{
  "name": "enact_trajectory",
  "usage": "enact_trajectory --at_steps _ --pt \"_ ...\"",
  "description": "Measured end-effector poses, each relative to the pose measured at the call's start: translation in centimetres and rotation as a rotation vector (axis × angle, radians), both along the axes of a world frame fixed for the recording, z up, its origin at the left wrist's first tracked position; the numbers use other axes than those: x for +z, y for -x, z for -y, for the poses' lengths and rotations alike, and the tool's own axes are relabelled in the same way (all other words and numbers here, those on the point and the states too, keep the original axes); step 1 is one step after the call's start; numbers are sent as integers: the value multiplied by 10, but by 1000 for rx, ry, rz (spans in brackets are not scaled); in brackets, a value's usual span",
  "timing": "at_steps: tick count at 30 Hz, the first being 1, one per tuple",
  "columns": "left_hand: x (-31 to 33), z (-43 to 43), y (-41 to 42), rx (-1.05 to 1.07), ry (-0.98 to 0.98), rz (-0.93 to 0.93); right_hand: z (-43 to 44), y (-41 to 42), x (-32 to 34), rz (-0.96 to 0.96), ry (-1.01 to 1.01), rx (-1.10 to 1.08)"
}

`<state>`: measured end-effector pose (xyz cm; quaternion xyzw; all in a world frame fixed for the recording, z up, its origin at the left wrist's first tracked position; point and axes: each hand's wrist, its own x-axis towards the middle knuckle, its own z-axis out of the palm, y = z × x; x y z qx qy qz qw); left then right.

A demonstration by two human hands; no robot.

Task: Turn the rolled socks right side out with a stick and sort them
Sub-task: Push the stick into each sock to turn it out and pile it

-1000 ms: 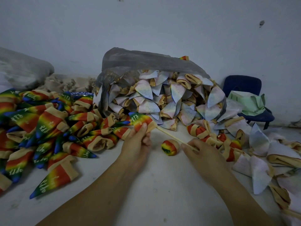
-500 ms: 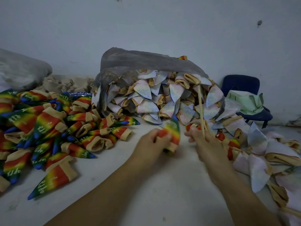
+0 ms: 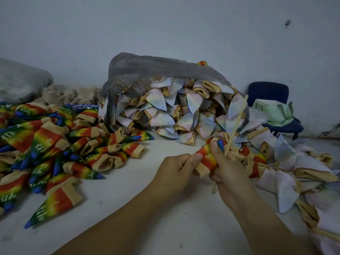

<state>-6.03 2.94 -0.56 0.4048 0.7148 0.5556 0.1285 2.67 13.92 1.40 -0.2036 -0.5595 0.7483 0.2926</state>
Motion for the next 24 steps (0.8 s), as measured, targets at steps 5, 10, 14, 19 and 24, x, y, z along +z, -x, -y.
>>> enact_trajectory --at_steps 5,10,14,19,24 --pt "2 -2 -7 -72 -60 284 1 5 -2 -2 -85 -60" --pt "2 -3 -11 -120 -46 307 4 10 -9 47 -217 -122" --pt "-2 -5 -8 -118 -30 311 5 8 -9 24 -196 -140" --pt "-3 -1 4 -64 -73 356 -4 7 -9 64 -182 -141" --pt "1 0 8 -24 29 349 -8 7 -12 223 -447 -216"
